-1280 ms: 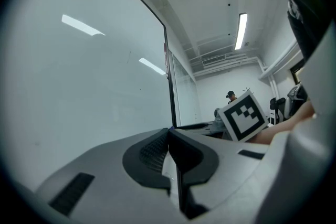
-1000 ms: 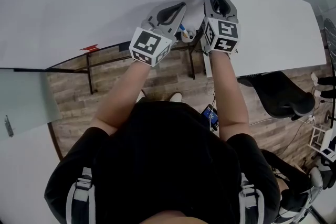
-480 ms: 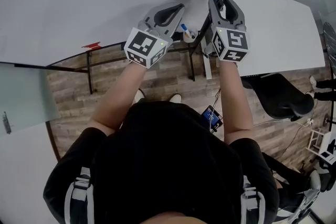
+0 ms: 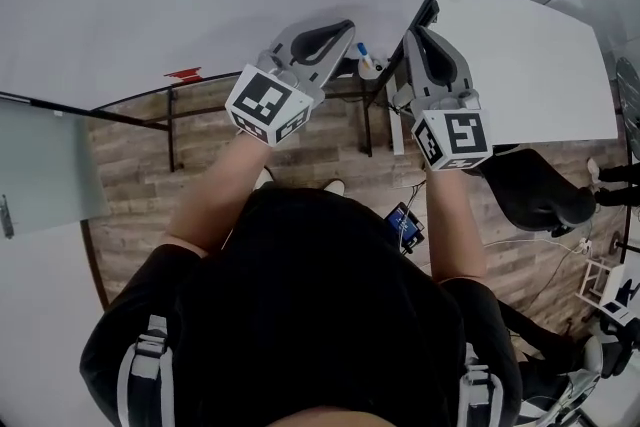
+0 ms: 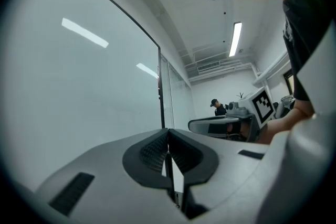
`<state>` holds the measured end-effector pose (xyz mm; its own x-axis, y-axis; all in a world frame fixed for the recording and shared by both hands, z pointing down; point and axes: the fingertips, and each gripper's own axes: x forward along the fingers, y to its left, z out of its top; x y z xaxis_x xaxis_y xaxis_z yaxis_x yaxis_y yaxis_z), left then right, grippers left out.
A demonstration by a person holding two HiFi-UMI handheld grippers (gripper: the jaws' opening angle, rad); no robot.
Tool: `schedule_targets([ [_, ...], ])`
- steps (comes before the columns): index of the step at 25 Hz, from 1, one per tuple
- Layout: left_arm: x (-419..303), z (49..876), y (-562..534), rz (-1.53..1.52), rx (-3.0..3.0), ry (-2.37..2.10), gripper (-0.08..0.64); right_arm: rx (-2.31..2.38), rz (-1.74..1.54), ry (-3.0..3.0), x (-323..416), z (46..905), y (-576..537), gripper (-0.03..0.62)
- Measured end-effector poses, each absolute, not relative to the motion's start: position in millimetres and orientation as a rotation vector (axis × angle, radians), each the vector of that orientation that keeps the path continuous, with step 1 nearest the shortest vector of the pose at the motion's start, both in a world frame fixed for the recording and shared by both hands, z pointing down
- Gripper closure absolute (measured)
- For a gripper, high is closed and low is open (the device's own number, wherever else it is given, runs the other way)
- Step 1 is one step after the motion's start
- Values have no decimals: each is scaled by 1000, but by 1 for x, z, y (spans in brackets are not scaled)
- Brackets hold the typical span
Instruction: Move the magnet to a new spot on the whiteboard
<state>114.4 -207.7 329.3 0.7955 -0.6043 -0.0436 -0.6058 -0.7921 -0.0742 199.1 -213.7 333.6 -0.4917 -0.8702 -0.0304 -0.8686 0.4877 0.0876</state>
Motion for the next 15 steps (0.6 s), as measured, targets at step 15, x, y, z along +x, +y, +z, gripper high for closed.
schedule_targets([
  [15,97,340,-147,19,-2932,931,555,1397,-92,-2864,163,341,-141,592],
])
